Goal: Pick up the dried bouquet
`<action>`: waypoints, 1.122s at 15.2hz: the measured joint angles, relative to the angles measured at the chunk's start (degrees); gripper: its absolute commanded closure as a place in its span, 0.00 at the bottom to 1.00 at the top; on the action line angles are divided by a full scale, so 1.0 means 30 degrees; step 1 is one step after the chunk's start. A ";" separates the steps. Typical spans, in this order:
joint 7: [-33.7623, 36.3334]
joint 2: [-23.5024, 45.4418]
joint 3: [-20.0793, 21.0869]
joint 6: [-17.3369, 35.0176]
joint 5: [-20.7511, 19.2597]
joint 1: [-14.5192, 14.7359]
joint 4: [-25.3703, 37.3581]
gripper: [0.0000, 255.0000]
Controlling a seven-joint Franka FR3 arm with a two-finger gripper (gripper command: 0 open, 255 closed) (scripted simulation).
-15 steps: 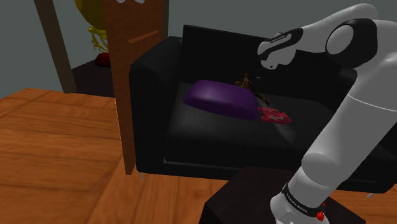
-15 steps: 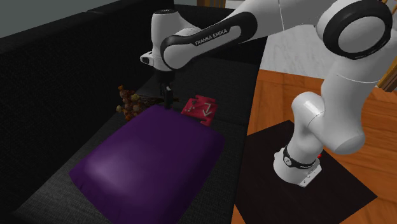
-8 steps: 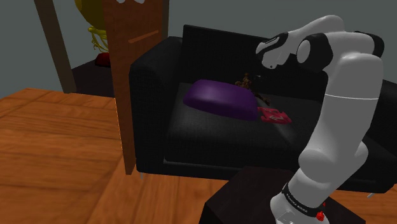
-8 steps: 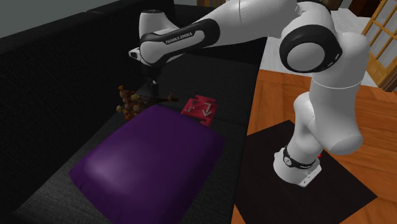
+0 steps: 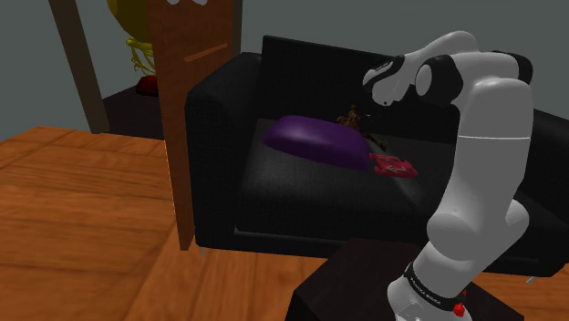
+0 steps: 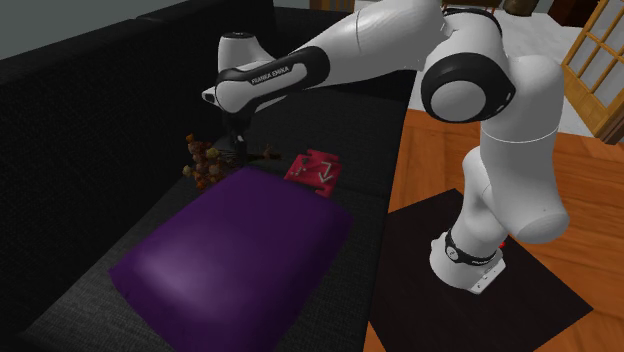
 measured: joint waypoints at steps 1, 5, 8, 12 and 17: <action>-0.0042 -0.0029 0.0006 0.0165 0.0019 0.0019 -0.0198 0.00; -0.0103 -0.0017 0.0025 0.0317 0.0069 0.0015 -0.0336 1.00; -0.0103 -0.0032 0.0027 0.0346 0.0076 0.0022 -0.0359 1.00; -0.0100 -0.0026 0.0028 0.0327 0.0074 0.0023 -0.0344 1.00; 0.0141 -0.0369 -0.0117 -0.0509 -0.0249 0.0073 0.0157 1.00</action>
